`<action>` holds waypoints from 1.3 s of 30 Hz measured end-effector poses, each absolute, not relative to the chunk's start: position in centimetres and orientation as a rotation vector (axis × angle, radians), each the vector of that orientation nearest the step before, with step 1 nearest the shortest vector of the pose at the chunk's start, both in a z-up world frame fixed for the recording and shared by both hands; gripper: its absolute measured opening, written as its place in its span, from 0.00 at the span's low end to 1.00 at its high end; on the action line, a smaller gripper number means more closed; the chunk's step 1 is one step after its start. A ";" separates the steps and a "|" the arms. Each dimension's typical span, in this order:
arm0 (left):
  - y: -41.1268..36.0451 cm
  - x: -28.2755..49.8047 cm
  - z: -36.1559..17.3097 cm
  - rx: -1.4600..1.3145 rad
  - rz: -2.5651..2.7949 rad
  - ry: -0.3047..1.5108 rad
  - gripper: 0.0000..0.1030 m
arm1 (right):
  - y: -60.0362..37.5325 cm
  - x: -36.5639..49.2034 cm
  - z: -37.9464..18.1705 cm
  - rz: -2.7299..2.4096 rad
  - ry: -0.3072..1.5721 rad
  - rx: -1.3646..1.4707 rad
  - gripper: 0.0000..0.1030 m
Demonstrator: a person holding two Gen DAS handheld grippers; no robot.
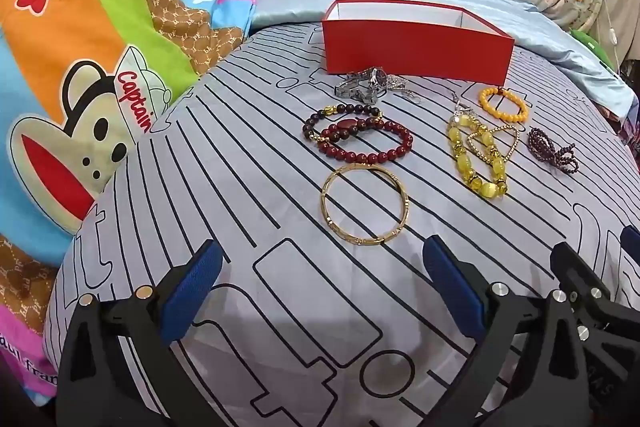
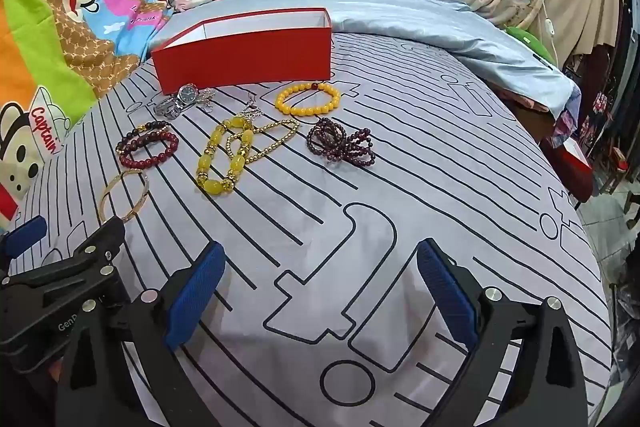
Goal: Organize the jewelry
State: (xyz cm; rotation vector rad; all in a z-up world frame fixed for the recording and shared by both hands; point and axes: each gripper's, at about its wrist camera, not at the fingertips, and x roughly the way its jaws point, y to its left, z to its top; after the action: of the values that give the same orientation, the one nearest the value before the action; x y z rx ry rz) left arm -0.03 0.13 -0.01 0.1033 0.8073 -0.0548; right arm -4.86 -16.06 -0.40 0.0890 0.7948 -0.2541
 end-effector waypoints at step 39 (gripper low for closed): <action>0.0 0.1 -0.2 0.096 -0.057 0.820 0.93 | -16.0 -4.7 -0.5 -0.260 0.807 0.086 0.90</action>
State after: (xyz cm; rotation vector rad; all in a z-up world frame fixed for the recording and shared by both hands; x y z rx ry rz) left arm 0.09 0.05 -0.22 0.0961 0.8200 -0.0567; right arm -4.75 -15.95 -0.51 0.0863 0.8066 -0.2595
